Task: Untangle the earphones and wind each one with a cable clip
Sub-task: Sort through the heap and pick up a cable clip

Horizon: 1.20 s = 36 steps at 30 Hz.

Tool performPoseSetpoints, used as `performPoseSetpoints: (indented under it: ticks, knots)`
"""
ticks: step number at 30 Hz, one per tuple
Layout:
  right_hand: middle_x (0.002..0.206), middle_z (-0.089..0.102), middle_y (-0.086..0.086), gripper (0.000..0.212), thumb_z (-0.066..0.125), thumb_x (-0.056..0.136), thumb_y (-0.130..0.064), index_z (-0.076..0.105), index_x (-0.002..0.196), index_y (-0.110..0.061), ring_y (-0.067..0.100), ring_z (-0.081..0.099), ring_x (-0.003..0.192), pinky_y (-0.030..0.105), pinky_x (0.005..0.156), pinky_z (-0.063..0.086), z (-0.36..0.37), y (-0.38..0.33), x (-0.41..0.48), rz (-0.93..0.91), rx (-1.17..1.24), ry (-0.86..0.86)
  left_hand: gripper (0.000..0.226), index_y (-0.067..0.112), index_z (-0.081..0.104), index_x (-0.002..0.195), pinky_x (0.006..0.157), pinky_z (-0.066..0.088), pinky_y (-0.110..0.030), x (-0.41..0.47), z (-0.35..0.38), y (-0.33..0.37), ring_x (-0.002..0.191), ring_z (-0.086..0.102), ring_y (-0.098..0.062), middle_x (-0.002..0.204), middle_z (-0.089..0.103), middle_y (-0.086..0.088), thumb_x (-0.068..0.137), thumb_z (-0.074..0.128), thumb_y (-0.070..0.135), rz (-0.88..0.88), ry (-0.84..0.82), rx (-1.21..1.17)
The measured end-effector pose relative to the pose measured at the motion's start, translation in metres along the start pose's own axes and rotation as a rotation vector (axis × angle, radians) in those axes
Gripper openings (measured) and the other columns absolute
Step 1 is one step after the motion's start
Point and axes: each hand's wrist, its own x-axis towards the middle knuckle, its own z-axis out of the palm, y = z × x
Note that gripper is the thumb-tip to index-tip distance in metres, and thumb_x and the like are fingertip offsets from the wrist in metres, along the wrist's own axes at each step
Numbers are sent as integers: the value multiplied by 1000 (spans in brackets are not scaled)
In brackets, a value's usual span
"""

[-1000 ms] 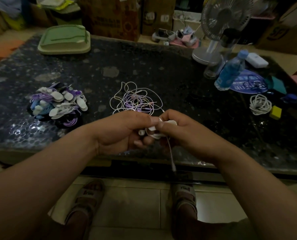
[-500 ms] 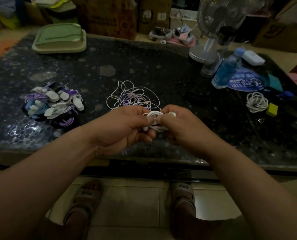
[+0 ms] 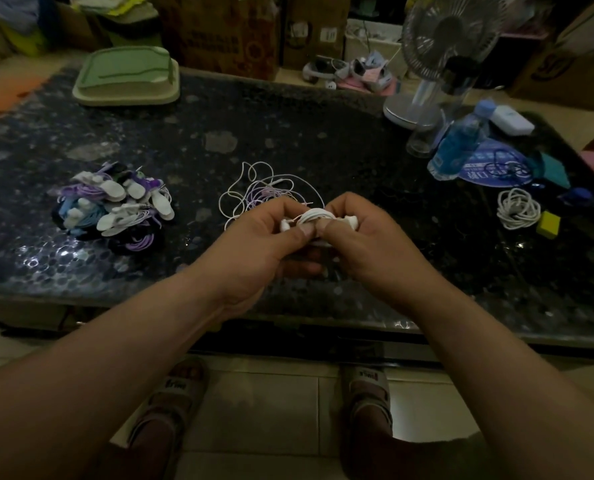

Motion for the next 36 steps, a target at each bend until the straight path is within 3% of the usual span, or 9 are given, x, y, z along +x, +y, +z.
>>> performPoseSetpoints:
  ticks: [6, 12, 14, 16, 18, 22, 26, 32, 36]
  knots:
    - [67, 59, -10, 14, 60, 102, -33, 58, 92, -24, -2, 51, 54, 15, 48, 40, 10, -3, 0, -48, -121, 106, 10, 11, 68, 105, 62, 60, -29, -1, 7, -6, 69, 70, -16, 84, 73, -4, 105, 58, 9, 146, 150, 167]
    - [71, 63, -5, 14, 61, 101, -32, 62, 94, -19, 10, 57, 65, 37, 62, 47, 9, -8, 4, 35, 57, 110, 14, 9, 63, 110, 82, 63, -38, 0, 8, -6, 96, 73, -21, 109, 75, -13, 107, 50, 6, 82, 42, -82]
    - [71, 63, -3, 15, 62, 101, -33, 62, 94, -20, 16, 59, 64, 40, 62, 50, 10, -8, 5, 34, 52, 118, 17, 8, 63, 110, 80, 62, -32, 0, 8, -7, 98, 73, -18, 110, 75, -12, 107, 48, 3, 82, 25, -142]
    - [78, 69, 5, 15, 62, 100, -37, 63, 94, -23, 31, 67, 74, 52, 70, 60, 12, -7, 6, 39, 52, 125, 18, 7, 63, 109, 76, 60, -26, -1, 10, -9, 94, 73, -15, 106, 76, -9, 106, 47, 0, 93, 33, -154]
    - [84, 72, 5, 14, 62, 100, -37, 63, 94, -24, 33, 71, 81, 57, 72, 60, 13, -6, 7, 42, 49, 137, 17, 8, 63, 107, 72, 59, -23, 0, 9, -10, 88, 74, -12, 99, 77, -5, 105, 49, -1, 109, 59, -141]
    - [79, 71, -2, 10, 62, 101, -35, 62, 94, -27, 15, 65, 67, 41, 61, 54, 16, -1, 8, 27, 50, 154, 15, 10, 66, 110, 72, 59, -25, 3, 9, -12, 85, 74, -15, 101, 78, -5, 106, 53, 5, 127, 122, -26]
    - [87, 69, -8, 6, 60, 103, -30, 56, 100, -29, 0, 66, 75, 16, 58, 50, 22, 2, 7, -52, -68, 181, 15, 13, 68, 110, 78, 64, -41, 3, 11, -13, 97, 76, -27, 105, 78, -9, 107, 53, 9, 116, 189, -14]
    - [103, 61, -13, 10, 56, 103, -34, 53, 111, -31, -1, 60, 89, 16, 67, 47, 31, 4, 11, -172, -310, 235, 17, 22, 67, 102, 80, 63, -55, 11, 10, -13, 93, 74, -34, 100, 76, -12, 108, 54, 14, 154, 269, 88]
    - [96, 60, -13, 13, 58, 97, -34, 55, 106, -26, 1, 57, 84, 21, 65, 46, 31, 1, 12, -196, -428, 250, 19, 25, 67, 102, 82, 60, -62, 9, 7, -12, 97, 72, -37, 100, 75, -9, 107, 52, 14, 182, 260, 231]
